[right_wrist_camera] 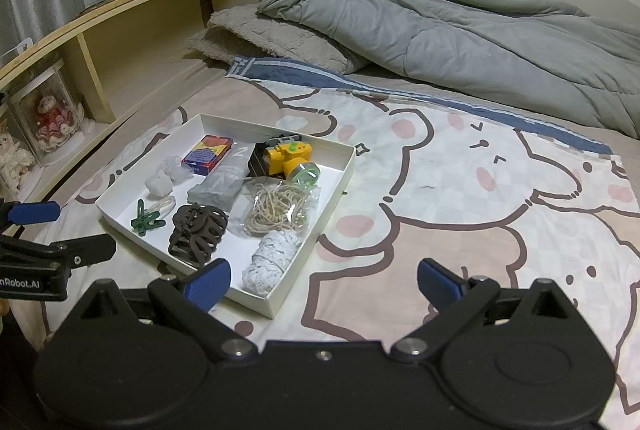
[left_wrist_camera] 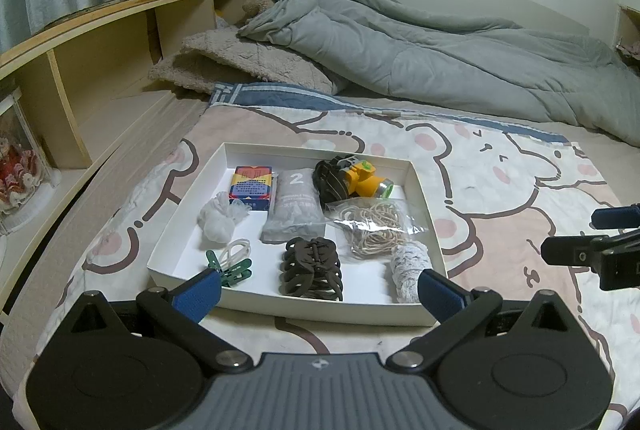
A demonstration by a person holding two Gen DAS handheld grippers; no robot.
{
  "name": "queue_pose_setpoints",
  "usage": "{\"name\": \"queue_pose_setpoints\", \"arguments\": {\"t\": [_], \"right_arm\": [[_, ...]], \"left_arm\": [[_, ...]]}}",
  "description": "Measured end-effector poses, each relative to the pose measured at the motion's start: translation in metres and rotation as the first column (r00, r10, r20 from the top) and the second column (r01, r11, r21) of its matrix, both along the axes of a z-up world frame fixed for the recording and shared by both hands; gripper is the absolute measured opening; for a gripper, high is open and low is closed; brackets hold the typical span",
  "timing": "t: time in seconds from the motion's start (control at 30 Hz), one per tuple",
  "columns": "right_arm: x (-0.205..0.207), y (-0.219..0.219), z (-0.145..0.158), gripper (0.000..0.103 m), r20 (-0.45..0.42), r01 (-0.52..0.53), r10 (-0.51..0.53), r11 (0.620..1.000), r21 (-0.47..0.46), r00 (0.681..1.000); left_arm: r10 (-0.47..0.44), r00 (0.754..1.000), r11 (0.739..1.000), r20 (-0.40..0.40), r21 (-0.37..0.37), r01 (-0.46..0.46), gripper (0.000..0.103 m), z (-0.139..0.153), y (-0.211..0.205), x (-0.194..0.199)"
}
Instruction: Organize objects
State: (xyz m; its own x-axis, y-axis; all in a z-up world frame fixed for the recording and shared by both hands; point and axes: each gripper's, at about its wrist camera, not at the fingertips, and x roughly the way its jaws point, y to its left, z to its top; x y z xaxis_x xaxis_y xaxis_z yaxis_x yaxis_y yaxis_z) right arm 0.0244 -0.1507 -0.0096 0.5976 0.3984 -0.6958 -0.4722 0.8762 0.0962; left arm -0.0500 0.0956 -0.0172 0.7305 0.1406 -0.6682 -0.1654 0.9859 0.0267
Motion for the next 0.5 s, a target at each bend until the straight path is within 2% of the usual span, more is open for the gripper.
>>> {"name": "queue_pose_setpoints", "arguments": {"t": [0.5], "right_arm": [[0.0022,-0.0021,0.0008,0.101,0.000,0.000,0.000,1.000,-0.003,1.000]], "left_arm": [[-0.001,1.000,1.000,0.000,0.000,0.001,0.103,-0.0002,0.0001,0.0003]]}}
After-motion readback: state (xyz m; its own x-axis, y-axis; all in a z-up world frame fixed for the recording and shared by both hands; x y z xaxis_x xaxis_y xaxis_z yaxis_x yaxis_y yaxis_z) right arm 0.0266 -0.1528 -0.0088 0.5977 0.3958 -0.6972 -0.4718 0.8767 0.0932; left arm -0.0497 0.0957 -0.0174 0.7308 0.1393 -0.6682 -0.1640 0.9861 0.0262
